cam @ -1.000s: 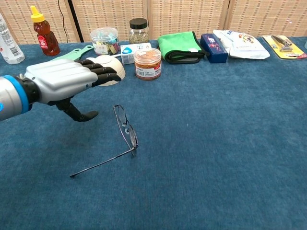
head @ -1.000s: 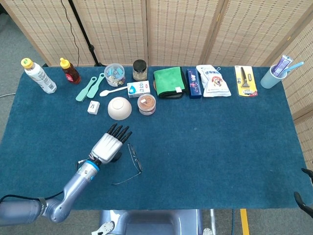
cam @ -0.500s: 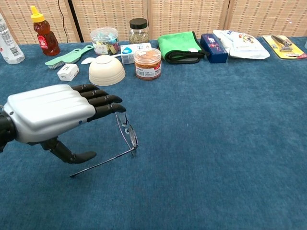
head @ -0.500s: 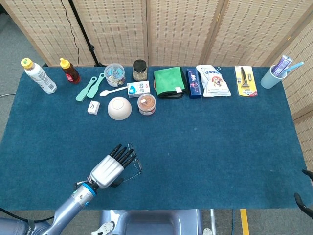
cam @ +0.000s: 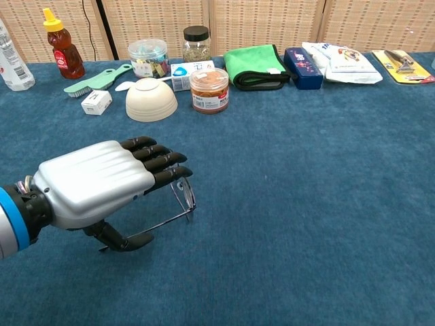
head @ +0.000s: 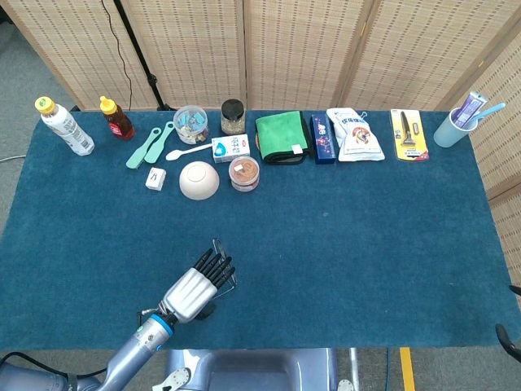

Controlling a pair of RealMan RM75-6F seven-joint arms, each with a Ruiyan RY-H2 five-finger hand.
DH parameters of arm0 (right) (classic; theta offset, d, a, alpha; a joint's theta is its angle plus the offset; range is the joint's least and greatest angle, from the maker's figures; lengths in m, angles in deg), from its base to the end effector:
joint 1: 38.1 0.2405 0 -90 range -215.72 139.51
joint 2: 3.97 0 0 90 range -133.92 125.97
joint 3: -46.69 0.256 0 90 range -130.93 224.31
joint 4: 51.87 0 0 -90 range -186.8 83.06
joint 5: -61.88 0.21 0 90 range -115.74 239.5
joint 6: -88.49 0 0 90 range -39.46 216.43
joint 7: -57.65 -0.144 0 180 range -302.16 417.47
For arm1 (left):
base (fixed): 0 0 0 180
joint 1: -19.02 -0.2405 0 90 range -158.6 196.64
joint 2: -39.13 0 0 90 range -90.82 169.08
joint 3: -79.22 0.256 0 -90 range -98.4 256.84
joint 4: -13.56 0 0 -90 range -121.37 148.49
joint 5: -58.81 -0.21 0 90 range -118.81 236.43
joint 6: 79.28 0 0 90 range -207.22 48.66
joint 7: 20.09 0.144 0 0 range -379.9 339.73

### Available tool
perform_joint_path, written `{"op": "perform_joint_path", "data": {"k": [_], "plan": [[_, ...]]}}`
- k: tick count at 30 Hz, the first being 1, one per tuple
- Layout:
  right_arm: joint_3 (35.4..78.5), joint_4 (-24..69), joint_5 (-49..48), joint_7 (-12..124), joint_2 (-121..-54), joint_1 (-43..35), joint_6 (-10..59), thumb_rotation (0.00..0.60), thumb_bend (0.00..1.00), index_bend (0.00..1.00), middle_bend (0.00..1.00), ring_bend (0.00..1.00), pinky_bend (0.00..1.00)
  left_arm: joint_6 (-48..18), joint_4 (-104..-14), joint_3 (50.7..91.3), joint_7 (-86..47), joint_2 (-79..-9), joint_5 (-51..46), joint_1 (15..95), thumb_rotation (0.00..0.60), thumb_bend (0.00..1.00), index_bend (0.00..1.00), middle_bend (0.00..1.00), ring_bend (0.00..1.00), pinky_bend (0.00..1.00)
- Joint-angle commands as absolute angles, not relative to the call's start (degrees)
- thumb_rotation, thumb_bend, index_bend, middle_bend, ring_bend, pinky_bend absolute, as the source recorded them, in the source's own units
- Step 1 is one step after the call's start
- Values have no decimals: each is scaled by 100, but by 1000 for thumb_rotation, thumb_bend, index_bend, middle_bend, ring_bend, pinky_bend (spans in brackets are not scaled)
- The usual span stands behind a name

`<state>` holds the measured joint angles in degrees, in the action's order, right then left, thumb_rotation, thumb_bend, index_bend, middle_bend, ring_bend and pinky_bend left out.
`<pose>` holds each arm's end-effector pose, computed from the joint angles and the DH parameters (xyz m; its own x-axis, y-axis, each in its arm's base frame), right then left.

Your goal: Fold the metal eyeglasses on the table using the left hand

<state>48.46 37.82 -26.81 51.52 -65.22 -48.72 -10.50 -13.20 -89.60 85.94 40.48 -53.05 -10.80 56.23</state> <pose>-0.3380 -0.0871 0.2052 0.4123 0.1140 0.9039 -0.9042 0.1726 0.3907 -0.1272 0.2105 -0.0528 0.8183 0.0791 0.5693 0.4738 -0.6535 -0.5903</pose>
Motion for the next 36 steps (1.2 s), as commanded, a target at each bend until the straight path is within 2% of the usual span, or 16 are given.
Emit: {"op": "perform_joint_path", "data": {"k": [1, 25, 36], "plan": [[4848, 3777, -2673, 5136, -6529, -4881, -1056, 600, 311, 236, 89, 104, 210, -1356, -8879, 8552, 4141, -5330, -988, 5628, 336, 308, 0, 0, 0, 0], [4855, 4008, -2739, 5375, -6510, -4836, -1005, 600, 311, 236, 89, 104, 210, -1681, -8174, 8165, 3802, -5047, -665, 5803, 336, 309, 0, 0, 0, 0], [4865, 4046, -2713, 5402, -6485, -4837, -998, 600, 311, 238, 89, 104, 210, -1888, -8120, 8243, 3202, -4817, -1357, 5935, 335, 309, 0, 0, 0, 0]]}}
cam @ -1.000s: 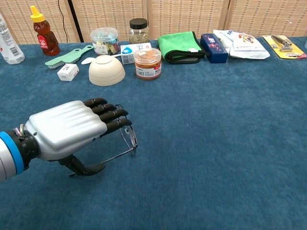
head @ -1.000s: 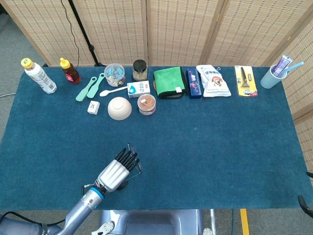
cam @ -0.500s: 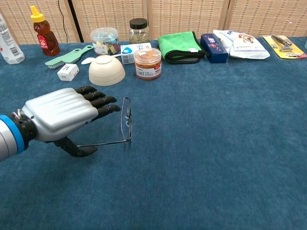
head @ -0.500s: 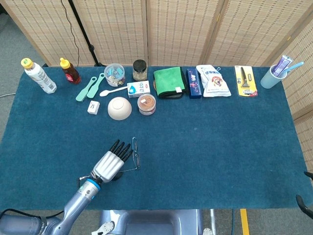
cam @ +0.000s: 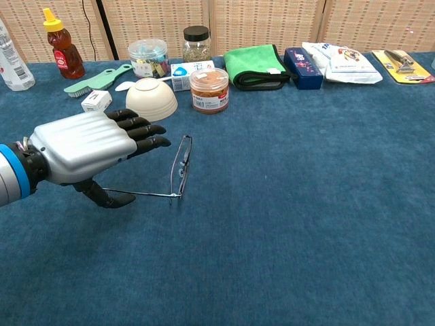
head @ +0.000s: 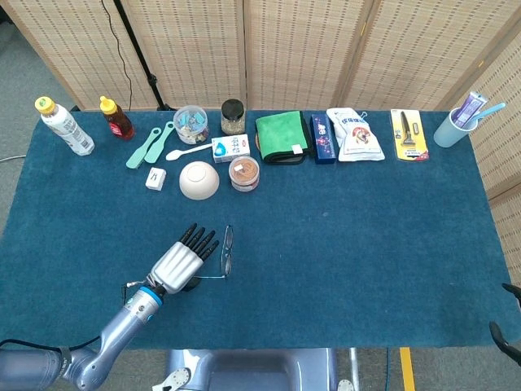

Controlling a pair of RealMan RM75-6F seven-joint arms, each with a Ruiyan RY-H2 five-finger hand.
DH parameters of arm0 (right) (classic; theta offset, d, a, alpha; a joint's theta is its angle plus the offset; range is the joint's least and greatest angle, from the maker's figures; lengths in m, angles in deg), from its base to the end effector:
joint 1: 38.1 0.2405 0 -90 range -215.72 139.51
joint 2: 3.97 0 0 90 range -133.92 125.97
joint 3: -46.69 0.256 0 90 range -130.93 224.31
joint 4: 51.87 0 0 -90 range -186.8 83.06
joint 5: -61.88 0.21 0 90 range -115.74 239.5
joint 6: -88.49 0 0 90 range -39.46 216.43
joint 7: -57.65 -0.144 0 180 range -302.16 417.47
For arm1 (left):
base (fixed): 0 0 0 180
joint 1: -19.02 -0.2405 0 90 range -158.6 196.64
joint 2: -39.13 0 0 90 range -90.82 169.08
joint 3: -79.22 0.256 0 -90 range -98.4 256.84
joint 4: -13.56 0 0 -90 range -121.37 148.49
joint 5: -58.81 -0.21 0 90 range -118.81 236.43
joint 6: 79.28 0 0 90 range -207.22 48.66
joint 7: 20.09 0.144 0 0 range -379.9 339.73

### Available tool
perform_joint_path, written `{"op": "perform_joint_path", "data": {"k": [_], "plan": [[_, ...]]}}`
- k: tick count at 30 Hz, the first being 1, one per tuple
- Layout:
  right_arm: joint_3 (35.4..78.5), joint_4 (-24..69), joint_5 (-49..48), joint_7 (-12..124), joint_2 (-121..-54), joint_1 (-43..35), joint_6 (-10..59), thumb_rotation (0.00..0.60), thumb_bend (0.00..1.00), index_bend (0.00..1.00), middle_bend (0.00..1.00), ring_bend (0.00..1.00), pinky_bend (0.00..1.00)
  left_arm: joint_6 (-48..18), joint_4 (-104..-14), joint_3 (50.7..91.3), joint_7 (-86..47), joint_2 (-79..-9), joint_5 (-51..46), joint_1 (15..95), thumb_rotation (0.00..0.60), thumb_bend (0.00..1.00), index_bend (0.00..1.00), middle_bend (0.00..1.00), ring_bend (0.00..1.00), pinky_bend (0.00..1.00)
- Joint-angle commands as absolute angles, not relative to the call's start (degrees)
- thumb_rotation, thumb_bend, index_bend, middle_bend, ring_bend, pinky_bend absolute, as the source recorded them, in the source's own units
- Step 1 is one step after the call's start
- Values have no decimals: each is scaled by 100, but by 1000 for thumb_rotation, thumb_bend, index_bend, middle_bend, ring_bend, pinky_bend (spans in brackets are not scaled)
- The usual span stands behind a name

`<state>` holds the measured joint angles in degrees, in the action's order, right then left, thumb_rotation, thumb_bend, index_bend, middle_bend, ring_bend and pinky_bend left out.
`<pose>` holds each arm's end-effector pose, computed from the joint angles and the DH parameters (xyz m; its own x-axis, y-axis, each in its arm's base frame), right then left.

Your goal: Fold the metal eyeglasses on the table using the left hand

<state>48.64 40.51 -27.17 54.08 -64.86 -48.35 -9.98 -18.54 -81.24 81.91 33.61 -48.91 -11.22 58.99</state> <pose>-0.3298 -0.0915 0.2018 0.4140 0.1095 0.9037 -0.9039 0.1674 0.3937 -0.1512 0.2633 -0.0381 0.8522 0.0338 0.5222 0.4286 -0.6176 -0.6594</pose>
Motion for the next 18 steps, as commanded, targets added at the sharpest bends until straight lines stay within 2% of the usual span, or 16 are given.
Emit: {"op": "perform_joint_path", "data": {"k": [1, 18], "plan": [[4864, 4039, -2710, 5393, -6485, -4840, -999, 600, 311, 239, 89, 104, 210, -1889, -8111, 8256, 3160, -4808, -1432, 5939, 335, 309, 0, 0, 0, 0], [4864, 3945, -2632, 5265, -6476, -4924, -1060, 600, 311, 244, 89, 104, 215, -2359, -8108, 8112, 3202, -4871, -1257, 6176, 330, 309, 0, 0, 0, 0]]}}
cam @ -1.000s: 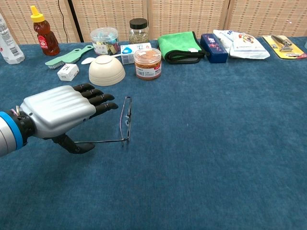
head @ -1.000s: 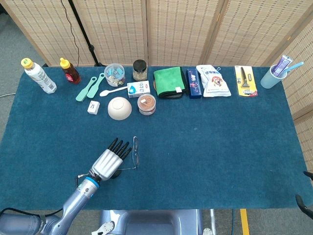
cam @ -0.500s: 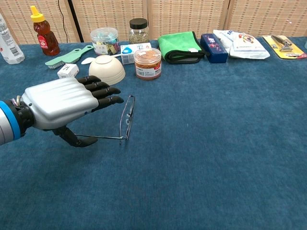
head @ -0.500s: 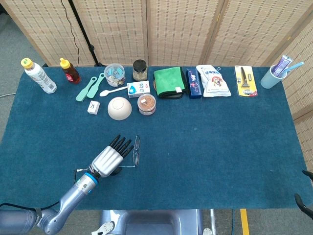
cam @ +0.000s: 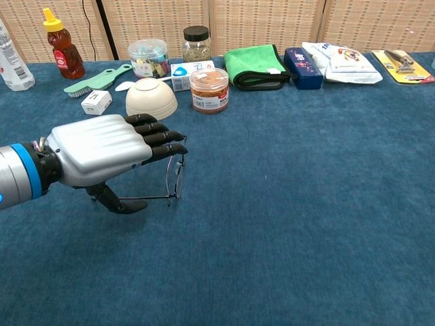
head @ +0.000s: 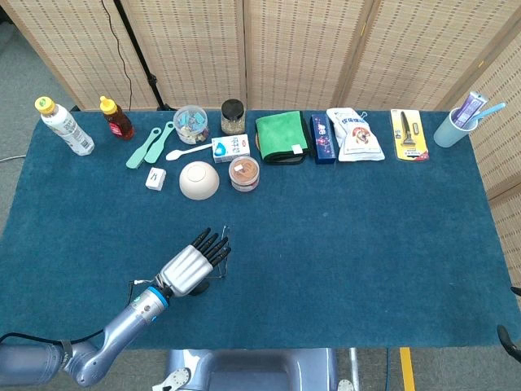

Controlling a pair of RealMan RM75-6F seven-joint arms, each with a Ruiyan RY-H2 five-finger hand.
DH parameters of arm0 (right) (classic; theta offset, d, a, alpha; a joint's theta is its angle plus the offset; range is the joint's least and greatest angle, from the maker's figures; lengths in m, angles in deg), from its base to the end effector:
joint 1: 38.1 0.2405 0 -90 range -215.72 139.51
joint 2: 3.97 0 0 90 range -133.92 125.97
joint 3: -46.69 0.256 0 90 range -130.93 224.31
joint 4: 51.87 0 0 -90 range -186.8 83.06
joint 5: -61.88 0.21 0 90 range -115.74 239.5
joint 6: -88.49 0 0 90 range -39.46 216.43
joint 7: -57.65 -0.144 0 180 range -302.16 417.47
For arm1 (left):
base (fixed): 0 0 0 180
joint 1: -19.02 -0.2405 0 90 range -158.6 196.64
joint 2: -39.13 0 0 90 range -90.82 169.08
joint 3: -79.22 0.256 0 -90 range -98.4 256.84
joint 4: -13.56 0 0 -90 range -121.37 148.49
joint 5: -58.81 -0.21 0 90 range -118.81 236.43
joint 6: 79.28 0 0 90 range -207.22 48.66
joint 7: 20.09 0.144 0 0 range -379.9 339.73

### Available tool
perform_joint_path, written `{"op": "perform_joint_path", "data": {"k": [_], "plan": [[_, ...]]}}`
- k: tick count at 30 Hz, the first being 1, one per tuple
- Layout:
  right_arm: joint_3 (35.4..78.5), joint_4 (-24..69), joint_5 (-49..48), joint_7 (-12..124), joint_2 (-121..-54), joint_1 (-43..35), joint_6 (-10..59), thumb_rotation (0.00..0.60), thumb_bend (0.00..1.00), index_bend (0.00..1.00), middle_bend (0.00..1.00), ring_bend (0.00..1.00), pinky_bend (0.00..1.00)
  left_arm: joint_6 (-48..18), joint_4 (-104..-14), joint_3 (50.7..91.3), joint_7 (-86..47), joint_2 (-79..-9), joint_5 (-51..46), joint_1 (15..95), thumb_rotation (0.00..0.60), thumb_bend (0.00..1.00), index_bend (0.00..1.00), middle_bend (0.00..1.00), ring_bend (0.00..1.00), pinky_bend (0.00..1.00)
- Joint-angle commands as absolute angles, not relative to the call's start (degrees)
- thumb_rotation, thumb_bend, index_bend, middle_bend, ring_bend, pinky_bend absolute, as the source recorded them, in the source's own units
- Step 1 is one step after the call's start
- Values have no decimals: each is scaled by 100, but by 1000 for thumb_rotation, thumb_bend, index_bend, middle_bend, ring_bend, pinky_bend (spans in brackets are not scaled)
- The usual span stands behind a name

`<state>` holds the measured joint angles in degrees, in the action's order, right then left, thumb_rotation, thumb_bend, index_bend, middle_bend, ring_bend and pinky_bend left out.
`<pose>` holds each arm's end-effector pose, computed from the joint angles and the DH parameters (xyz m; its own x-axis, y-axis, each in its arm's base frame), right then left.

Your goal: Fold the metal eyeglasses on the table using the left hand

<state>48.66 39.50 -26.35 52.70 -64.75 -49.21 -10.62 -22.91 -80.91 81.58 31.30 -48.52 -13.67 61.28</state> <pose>-0.3351 -0.0855 0.2064 0.4148 0.1162 0.9025 -0.9011 0.1906 0.3896 -0.1395 0.2648 -0.0443 0.8545 0.0177 0.5192 0.3871 -0.6882 -0.6136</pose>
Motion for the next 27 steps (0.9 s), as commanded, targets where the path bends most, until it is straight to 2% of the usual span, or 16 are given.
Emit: {"op": "perform_joint_path", "data": {"k": [1, 21, 27], "plan": [[4863, 3941, -2621, 5264, -6478, -4927, -1053, 600, 311, 244, 89, 104, 215, -2385, -8110, 8077, 3225, -4884, -1207, 6203, 331, 309, 0, 0, 0, 0], [4876, 3945, -2540, 5269, -6473, -4927, -968, 600, 311, 246, 89, 104, 222, -2527, -8034, 7889, 3774, -5101, -382, 6588, 332, 308, 2, 0, 0, 0], [4881, 3951, -2520, 5270, -6468, -4926, -948, 600, 311, 249, 89, 104, 225, -2491, -7996, 7908, 3788, -5122, -271, 6647, 331, 309, 103, 0, 0, 0]]}}
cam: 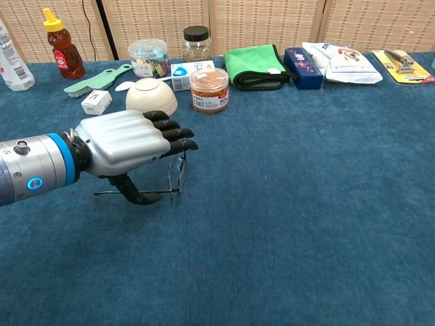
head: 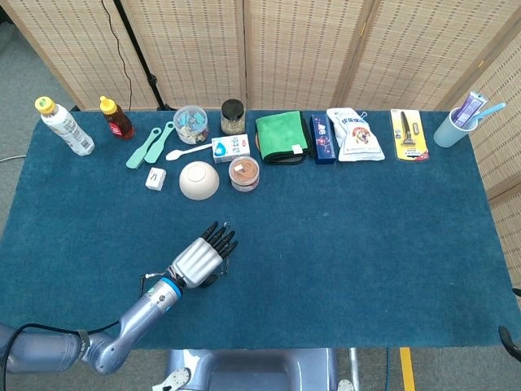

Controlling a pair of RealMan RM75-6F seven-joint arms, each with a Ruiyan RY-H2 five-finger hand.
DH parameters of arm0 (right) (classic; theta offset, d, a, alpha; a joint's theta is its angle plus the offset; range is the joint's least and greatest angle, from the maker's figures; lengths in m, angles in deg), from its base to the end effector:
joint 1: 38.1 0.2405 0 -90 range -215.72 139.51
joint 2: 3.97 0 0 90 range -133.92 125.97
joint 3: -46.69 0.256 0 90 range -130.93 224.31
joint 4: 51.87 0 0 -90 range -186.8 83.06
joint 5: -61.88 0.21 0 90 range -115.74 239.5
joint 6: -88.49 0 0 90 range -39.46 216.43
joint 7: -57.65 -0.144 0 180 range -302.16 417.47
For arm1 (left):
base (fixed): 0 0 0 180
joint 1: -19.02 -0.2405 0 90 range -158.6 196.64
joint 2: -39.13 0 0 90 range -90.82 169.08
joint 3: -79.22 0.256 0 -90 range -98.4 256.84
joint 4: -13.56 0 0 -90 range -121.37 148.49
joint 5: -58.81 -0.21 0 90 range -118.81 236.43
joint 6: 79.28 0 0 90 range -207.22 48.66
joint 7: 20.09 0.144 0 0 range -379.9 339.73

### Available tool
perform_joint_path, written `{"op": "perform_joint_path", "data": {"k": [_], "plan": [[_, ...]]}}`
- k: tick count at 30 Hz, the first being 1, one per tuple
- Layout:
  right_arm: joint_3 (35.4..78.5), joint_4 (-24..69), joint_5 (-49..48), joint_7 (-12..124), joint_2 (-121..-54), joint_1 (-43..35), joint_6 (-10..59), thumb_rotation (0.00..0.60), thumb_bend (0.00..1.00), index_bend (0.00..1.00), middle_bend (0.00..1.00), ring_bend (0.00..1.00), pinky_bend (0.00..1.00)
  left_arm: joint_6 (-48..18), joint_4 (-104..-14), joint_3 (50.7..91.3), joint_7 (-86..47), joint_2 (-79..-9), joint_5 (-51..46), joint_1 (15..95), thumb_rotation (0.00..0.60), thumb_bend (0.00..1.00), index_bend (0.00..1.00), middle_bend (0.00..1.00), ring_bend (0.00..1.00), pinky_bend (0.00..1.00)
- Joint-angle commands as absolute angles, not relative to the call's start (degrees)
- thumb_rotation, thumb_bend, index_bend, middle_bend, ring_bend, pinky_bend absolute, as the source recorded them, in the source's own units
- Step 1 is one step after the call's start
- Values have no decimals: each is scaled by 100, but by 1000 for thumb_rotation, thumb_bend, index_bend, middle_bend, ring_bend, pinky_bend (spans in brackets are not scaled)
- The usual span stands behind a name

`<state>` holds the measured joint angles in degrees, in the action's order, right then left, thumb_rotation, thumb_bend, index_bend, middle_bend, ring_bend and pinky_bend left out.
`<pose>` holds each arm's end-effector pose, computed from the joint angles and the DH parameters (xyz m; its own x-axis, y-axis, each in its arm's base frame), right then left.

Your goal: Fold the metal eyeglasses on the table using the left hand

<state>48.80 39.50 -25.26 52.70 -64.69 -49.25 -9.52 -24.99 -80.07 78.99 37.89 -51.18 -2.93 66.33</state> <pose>-0.3388 -0.0854 0.2059 0.4161 0.1005 0.9037 -0.8966 0.2110 0.3894 -0.1207 0.2845 -0.0576 0.8800 0.0373 0.4735 0.3725 -0.6726 -0.6394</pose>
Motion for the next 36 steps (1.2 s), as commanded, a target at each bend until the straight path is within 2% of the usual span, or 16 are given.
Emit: {"op": "perform_joint_path", "data": {"k": [1, 16, 22, 26, 36], "plan": [[4880, 3953, -2516, 5271, -6465, -4926, -944, 600, 312, 249, 89, 104, 226, -2491, -7980, 7912, 3781, -5128, -244, 6657, 331, 308, 116, 0, 0, 0], [4884, 3979, -2518, 5276, -6453, -4933, -948, 600, 311, 252, 89, 104, 229, -2317, -7884, 7985, 3605, -5240, -322, 6675, 331, 308, 311, 0, 0, 0], [4877, 3999, -2509, 5294, -6445, -4945, -946, 600, 311, 252, 89, 104, 229, -2276, -7825, 8014, 3517, -5296, -359, 6658, 331, 308, 358, 0, 0, 0], [4873, 4003, -2510, 5289, -6448, -4955, -954, 600, 311, 253, 89, 104, 229, -2239, -7841, 8070, 3463, -5316, -424, 6624, 332, 309, 447, 0, 0, 0], [4868, 3991, -2515, 5274, -6459, -4971, -967, 600, 311, 263, 89, 104, 229, -2035, -7930, 8150, 3206, -5322, -782, 6494, 332, 308, 556, 0, 0, 0]]}}
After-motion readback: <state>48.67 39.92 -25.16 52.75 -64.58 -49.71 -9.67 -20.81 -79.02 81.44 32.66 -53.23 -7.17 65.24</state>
